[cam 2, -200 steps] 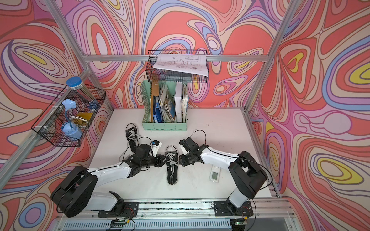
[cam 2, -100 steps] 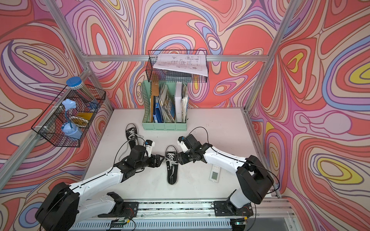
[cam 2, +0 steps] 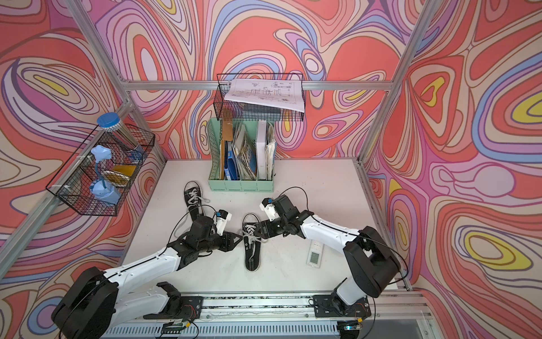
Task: Tie the shoes
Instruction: Tie the shoelace on the shoe.
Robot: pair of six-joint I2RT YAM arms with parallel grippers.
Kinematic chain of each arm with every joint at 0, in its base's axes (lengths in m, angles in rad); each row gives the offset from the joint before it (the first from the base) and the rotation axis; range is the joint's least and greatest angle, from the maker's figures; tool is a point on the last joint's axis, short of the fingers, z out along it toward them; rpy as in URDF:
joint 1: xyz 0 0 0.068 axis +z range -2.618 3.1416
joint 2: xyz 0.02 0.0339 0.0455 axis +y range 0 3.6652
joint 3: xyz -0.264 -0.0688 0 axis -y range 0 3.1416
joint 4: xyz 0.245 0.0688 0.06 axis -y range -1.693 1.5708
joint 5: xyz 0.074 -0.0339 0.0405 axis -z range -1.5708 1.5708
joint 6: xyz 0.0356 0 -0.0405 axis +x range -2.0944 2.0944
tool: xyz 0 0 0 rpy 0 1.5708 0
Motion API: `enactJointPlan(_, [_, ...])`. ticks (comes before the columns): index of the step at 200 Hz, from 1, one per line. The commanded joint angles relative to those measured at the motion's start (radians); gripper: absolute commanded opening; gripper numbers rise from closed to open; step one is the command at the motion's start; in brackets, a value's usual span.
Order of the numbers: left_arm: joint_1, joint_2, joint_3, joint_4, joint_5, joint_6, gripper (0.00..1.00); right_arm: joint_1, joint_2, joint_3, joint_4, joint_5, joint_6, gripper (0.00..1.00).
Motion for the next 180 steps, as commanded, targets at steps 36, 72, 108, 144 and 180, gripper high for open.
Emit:
enactJointPlan(36, [-0.029,0.097,0.083,0.034,0.093,0.041,0.39,0.02,0.096,-0.015,0.107,-0.074,0.05,0.36])
enactJointPlan(72, [-0.031,0.145,0.138,0.058,0.094,0.032,0.35,0.025,0.128,-0.008,0.12,-0.076,0.051,0.3])
enactJointPlan(108, [-0.032,0.195,0.155,0.079,0.117,0.029,0.27,0.027,0.14,-0.008,0.119,-0.074,0.051,0.31])
enactJointPlan(144, [-0.032,0.211,0.159,0.071,0.117,0.026,0.26,0.029,0.143,-0.005,0.119,-0.072,0.051,0.31])
enactJointPlan(180, [-0.032,0.211,0.154,0.052,0.11,0.035,0.29,0.028,0.142,-0.003,0.114,-0.066,0.049,0.31])
